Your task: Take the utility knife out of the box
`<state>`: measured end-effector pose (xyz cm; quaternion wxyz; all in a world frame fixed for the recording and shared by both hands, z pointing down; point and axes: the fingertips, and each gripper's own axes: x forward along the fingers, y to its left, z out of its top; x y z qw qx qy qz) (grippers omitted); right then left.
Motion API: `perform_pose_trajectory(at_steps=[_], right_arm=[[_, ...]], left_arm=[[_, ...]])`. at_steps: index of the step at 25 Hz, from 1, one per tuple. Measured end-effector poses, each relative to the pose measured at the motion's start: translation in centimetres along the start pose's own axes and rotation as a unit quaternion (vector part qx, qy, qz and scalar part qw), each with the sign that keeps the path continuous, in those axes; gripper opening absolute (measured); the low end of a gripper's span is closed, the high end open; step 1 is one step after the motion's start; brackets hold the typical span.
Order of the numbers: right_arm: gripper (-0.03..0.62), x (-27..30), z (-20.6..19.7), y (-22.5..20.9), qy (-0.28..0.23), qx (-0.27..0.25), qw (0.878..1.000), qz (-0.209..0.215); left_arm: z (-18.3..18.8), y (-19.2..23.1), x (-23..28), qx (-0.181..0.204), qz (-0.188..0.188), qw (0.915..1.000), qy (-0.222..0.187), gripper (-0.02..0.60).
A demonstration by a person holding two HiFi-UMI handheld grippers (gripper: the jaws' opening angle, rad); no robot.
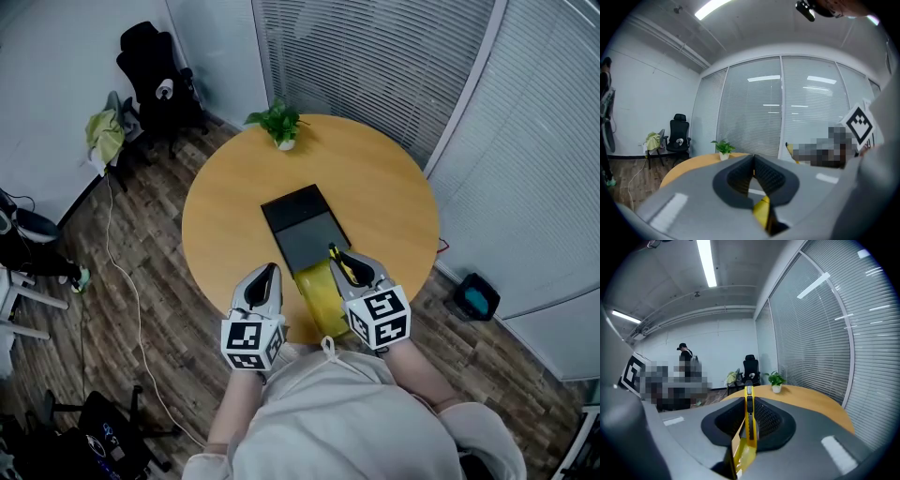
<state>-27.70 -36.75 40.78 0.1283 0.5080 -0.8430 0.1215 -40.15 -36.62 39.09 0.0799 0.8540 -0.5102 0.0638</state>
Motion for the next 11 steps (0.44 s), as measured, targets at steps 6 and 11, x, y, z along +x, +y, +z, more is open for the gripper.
perform_pose_trajectory(at_steps=[6,11], right_arm=[[0.064,0.2,-0.34,-0.12,0.003,0.004,1.0,0.001],[0.064,0.69,-0.49,0.14,0.005,0.003,1.0,0.003]], left_arm=[[-0.09,0.15,0.29,0.004,0.002,1.0,0.002,0.006],[-0.23,0.43,0.6,0.004,0.001,1.0,0.003,0.006]])
